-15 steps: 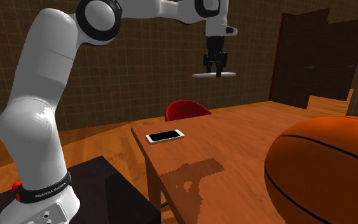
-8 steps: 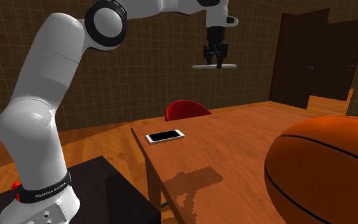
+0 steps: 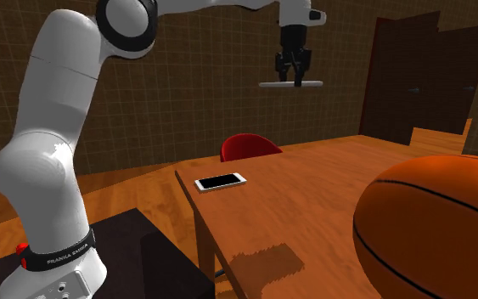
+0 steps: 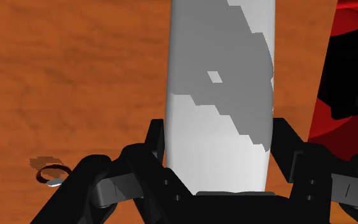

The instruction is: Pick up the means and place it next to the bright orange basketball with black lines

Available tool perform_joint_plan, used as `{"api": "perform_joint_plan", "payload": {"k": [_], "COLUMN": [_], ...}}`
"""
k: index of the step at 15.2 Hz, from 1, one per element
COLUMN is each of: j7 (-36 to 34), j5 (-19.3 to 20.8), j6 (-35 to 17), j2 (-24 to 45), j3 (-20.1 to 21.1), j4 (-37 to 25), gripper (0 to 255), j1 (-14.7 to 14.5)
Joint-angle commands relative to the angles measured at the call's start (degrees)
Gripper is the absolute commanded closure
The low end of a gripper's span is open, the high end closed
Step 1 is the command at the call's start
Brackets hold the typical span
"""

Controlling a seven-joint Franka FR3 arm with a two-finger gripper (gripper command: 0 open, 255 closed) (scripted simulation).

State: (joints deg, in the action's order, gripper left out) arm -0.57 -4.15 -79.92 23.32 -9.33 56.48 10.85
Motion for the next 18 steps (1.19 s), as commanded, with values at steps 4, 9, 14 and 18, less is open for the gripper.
{"api": "perform_joint_plan", "payload": {"k": [4, 9, 14, 18], "j7": [5.6, 11.3, 17.5, 20.2], "j5": [0.7, 1.1, 1.3, 1.5], "j6": [-3.7, -5.4, -6.2, -8.2], "j2": [-7.9, -12.4, -15.1, -16.4], "j3": [-1.9, -4.1, -6.6, -7.7], "j4": [11.5, 17.8, 21.4, 24.7], "gripper": [255, 255, 255, 255], "j1": [3.0, 6.3, 9.7, 11.2]}}
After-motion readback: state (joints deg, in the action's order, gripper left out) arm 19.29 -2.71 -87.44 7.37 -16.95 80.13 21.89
